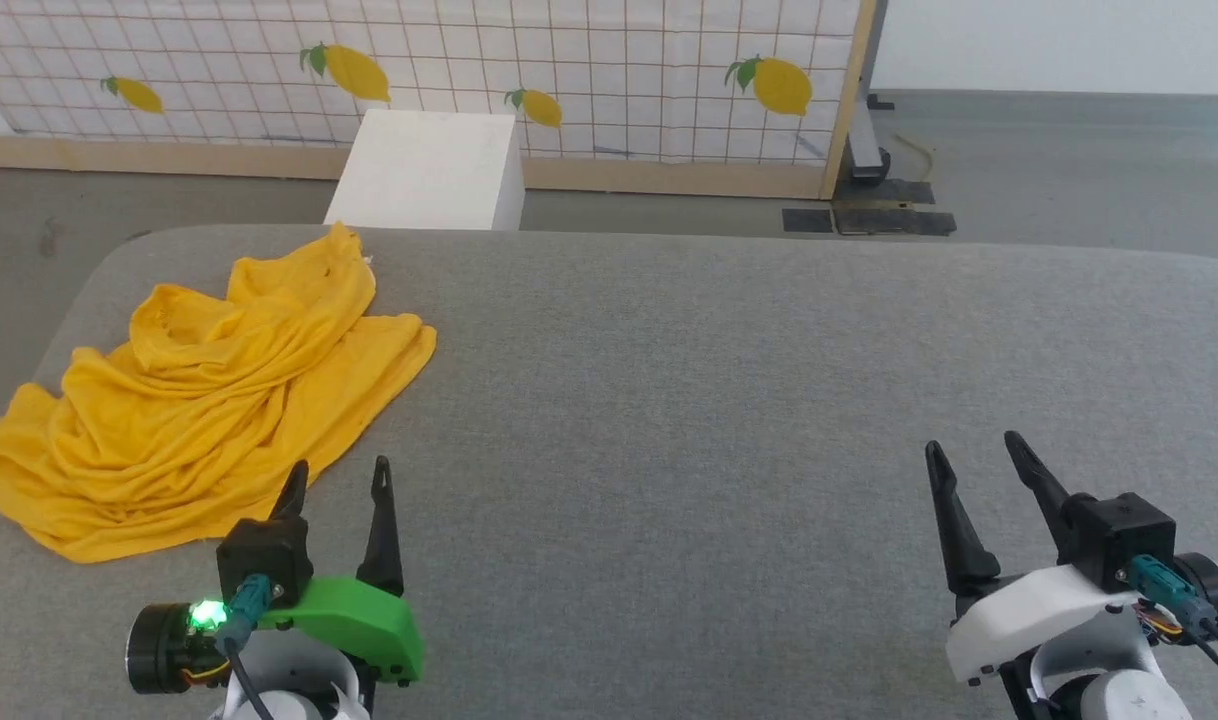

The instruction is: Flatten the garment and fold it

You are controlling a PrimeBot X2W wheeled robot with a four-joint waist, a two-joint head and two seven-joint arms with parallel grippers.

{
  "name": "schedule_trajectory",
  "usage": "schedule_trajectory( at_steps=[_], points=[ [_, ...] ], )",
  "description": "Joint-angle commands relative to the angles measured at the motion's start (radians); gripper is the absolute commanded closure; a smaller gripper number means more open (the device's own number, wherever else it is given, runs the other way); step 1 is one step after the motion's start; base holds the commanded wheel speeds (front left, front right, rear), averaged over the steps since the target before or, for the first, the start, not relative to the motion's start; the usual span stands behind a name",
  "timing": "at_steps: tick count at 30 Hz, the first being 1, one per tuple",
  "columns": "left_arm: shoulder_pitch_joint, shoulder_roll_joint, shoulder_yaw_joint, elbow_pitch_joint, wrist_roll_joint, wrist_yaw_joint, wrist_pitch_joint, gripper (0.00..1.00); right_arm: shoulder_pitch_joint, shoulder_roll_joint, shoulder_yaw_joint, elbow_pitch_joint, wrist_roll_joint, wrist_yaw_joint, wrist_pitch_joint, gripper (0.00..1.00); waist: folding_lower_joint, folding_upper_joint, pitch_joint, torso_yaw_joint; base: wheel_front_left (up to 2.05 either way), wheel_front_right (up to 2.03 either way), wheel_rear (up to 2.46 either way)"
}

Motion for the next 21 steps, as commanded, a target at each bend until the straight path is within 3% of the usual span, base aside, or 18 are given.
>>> schedule_trajectory(
  at_steps=[1, 21],
  points=[
    [0.011, -0.001, 0.003, 0.004, -0.011, 0.007, -0.014, 0.00, 0.017, 0.000, -0.003, 0.007, 0.010, 0.000, -0.013, 0.00, -0.0001, 0.0000, -0.001, 0.014, 0.00, 0.00, 0.00],
    [0.035, -0.001, 0.015, 0.017, -0.035, 0.024, -0.055, 0.00, 0.036, 0.000, -0.005, 0.046, 0.053, -0.001, -0.054, 0.00, -0.0001, 0.0000, -0.010, 0.160, 0.00, 0.00, 0.00]
  ],
)
